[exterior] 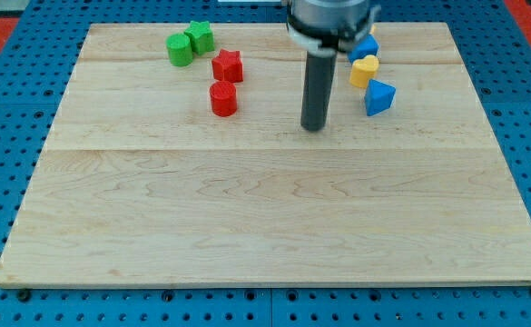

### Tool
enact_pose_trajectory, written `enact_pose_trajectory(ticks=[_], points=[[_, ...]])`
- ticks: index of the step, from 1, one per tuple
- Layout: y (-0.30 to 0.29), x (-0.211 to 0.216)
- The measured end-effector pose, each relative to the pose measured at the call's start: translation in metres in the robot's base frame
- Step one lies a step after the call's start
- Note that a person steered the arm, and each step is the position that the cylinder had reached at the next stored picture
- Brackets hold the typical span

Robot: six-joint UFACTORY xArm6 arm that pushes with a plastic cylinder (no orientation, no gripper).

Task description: Move your arm towards the green star

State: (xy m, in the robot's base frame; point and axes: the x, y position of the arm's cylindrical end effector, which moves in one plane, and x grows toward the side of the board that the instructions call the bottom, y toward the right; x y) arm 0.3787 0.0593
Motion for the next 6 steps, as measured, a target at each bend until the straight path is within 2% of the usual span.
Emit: enact_pose_trajectory(ticks=[2,3,4,6], points=[[-0.004,-0.101],[-0.022,-0.124],[-0.068,-0.150],[-0.115,-0.159]])
